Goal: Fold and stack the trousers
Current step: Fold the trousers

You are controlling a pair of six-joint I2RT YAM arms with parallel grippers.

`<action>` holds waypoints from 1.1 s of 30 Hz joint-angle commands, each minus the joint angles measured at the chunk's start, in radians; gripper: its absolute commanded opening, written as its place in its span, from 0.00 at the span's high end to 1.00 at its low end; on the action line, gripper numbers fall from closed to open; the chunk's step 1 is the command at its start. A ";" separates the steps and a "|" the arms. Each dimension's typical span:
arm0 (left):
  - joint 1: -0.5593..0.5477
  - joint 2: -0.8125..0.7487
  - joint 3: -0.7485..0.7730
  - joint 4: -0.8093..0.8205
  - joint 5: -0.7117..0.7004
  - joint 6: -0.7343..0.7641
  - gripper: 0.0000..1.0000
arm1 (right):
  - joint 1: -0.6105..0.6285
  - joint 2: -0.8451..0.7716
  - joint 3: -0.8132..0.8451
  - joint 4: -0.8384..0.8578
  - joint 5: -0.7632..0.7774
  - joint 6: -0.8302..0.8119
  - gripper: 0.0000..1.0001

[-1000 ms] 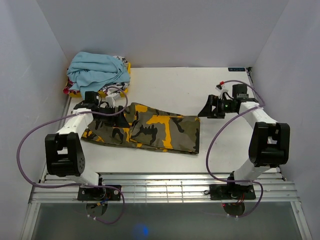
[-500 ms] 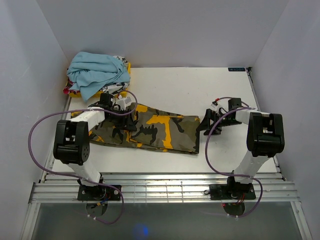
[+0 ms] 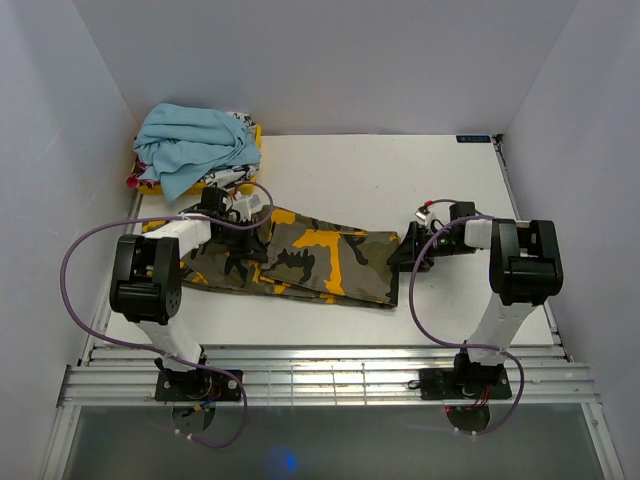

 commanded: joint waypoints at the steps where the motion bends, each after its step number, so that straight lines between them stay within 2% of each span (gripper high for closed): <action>1: -0.004 0.010 0.021 0.016 -0.046 0.004 1.00 | 0.014 0.065 -0.057 0.013 0.110 -0.040 0.29; 4: -0.002 0.007 0.011 0.018 -0.089 0.002 1.00 | 0.014 0.082 -0.046 0.016 0.096 -0.033 0.39; 6: -0.002 0.001 0.005 0.019 -0.120 -0.001 1.00 | 0.014 0.090 -0.036 0.013 0.087 -0.037 0.48; 8: -0.002 -0.002 -0.004 0.021 -0.124 -0.002 1.00 | 0.014 0.101 -0.028 0.010 0.077 -0.035 0.77; 9: -0.002 -0.002 -0.001 0.013 -0.121 -0.002 0.95 | 0.014 0.107 -0.020 0.007 0.076 -0.037 0.91; 11: -0.002 -0.011 0.019 -0.001 -0.105 0.008 0.79 | 0.014 0.101 0.012 -0.025 0.065 -0.059 0.92; 12: -0.002 -0.025 0.027 -0.016 -0.092 0.018 0.62 | 0.001 0.089 0.015 -0.028 0.067 -0.063 0.92; 16: 0.001 -0.138 0.047 -0.039 -0.094 0.070 0.37 | -0.055 0.004 0.058 -0.125 0.091 -0.147 0.92; 20: 0.045 -0.240 0.050 -0.077 -0.082 0.094 0.27 | -0.134 -0.031 0.134 -0.310 0.108 -0.291 0.92; 23: 0.106 -0.270 0.053 -0.140 -0.072 0.125 0.23 | -0.203 -0.045 0.185 -0.445 0.145 -0.397 0.92; 24: 0.176 -0.275 0.044 -0.150 -0.063 0.133 0.23 | -0.239 -0.045 0.199 -0.502 0.155 -0.420 0.92; 28: 0.324 -0.275 0.037 -0.196 -0.054 0.200 0.22 | -0.338 -0.037 0.317 -0.654 0.183 -0.553 0.92; 33: 0.513 -0.245 0.030 -0.231 -0.039 0.277 0.20 | -0.419 -0.004 0.515 -0.840 0.107 -0.619 0.92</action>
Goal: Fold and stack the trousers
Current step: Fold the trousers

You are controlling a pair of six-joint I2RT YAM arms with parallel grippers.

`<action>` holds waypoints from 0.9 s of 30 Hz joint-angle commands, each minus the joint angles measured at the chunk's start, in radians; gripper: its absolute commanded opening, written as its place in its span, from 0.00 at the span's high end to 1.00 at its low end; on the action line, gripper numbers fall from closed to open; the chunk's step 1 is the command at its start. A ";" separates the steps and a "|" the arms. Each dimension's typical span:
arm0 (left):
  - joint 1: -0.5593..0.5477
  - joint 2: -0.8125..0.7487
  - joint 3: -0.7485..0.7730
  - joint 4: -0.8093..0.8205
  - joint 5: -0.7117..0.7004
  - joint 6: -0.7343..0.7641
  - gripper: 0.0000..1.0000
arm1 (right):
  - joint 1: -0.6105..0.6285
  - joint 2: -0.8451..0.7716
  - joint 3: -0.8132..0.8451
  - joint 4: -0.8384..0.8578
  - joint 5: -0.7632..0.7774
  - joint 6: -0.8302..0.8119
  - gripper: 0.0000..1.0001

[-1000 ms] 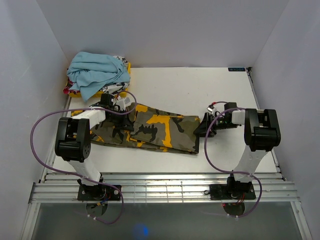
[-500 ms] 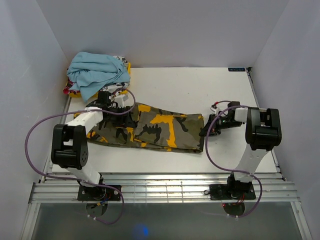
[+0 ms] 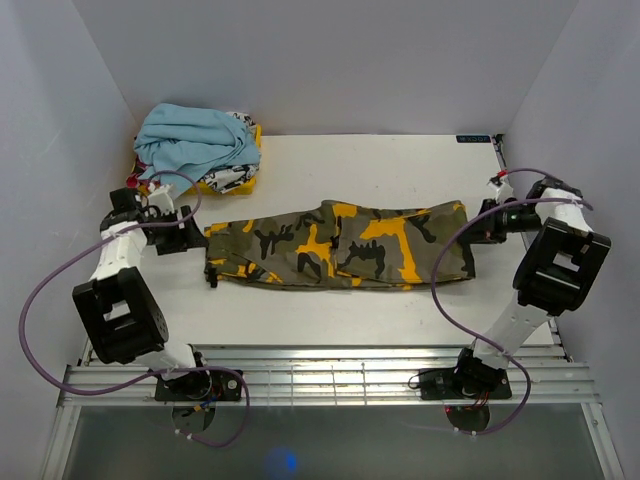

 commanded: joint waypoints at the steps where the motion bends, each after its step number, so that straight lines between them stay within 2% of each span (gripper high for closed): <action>1: 0.090 0.008 0.001 -0.054 0.041 0.083 0.19 | -0.031 0.011 0.158 -0.223 -0.070 -0.104 0.92; 2: 0.108 0.020 0.002 -0.054 0.051 0.096 0.18 | -0.031 0.019 0.180 -0.244 -0.096 -0.118 0.92; 3: 0.127 0.028 0.002 -0.051 0.058 0.102 0.12 | -0.031 0.034 0.197 -0.263 -0.110 -0.119 0.92; 10: 0.127 0.167 0.004 -0.018 0.251 0.085 0.11 | -0.031 0.050 0.284 -0.323 -0.256 -0.092 0.92; 14: 0.098 0.210 -0.022 0.060 0.351 0.061 0.16 | -0.030 0.033 0.303 -0.323 -0.381 -0.054 0.92; 20: 0.030 0.222 -0.084 0.173 0.359 -0.025 0.21 | 0.005 0.013 0.337 -0.311 -0.470 -0.038 0.92; 24: -0.023 0.241 -0.099 0.229 0.352 -0.061 0.28 | 0.083 0.007 0.343 -0.303 -0.515 -0.049 0.92; 25: -0.032 0.244 -0.102 0.237 0.332 -0.068 0.30 | 0.100 -0.008 0.326 -0.280 -0.526 -0.032 0.92; 26: -0.042 0.253 -0.111 0.258 0.321 -0.076 0.32 | 0.123 -0.019 0.308 -0.171 -0.533 0.007 0.92; 27: -0.055 0.261 -0.113 0.266 0.315 -0.087 0.34 | 0.166 -0.056 0.285 -0.091 -0.533 0.120 0.92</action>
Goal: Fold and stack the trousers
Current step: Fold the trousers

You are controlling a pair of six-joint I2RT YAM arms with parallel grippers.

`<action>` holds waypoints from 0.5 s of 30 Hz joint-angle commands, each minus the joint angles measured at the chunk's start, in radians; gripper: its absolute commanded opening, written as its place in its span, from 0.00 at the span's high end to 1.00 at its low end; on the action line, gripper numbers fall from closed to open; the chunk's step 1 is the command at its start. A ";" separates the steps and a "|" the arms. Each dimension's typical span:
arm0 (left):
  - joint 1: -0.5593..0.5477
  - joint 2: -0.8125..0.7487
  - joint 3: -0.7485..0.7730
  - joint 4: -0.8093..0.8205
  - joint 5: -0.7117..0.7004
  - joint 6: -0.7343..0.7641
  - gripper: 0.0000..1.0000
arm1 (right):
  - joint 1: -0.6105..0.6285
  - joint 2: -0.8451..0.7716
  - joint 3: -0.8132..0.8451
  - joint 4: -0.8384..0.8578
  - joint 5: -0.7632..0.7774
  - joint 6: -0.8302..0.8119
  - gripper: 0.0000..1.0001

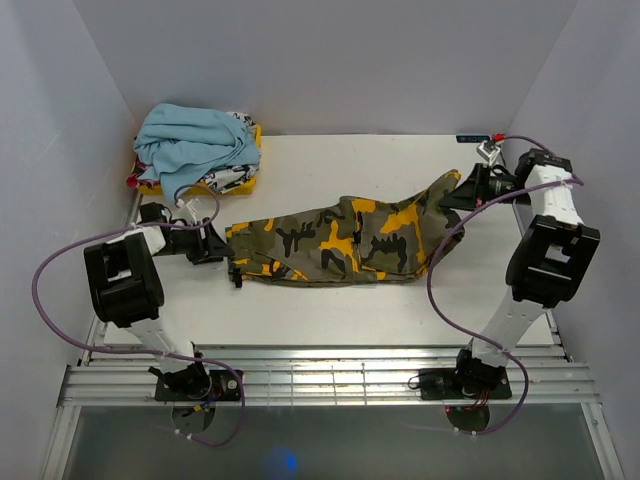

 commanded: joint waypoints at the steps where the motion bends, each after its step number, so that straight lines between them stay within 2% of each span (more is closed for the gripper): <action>1: -0.030 0.020 -0.017 0.077 0.000 -0.046 0.37 | 0.101 -0.131 -0.086 0.261 -0.112 0.214 0.92; 2: -0.034 0.029 -0.019 0.083 -0.005 -0.052 0.40 | 0.124 -0.159 -0.137 0.514 -0.081 0.311 0.92; 3: -0.037 0.047 -0.017 0.084 -0.004 -0.061 0.44 | 0.165 -0.194 -0.194 0.658 -0.063 0.528 0.92; 5: -0.036 0.058 -0.016 0.084 0.002 -0.067 0.56 | 0.205 -0.289 -0.356 0.939 0.005 0.736 0.92; 6: -0.036 0.058 -0.017 0.085 0.007 -0.066 0.62 | 0.249 -0.332 -0.389 1.133 0.026 0.861 0.92; 7: -0.036 0.058 -0.017 0.084 0.010 -0.064 0.67 | 0.271 -0.340 -0.401 1.167 0.048 0.882 0.92; 8: -0.037 0.055 -0.019 0.084 0.010 -0.063 0.80 | 0.312 -0.341 -0.388 1.179 0.072 0.893 0.92; 11: -0.043 0.050 -0.024 0.082 0.030 -0.058 1.00 | 0.415 -0.317 -0.319 1.175 0.124 0.910 0.92; 15: -0.063 0.040 -0.045 0.085 0.058 -0.063 1.00 | 0.500 -0.262 -0.260 1.215 0.181 0.982 0.92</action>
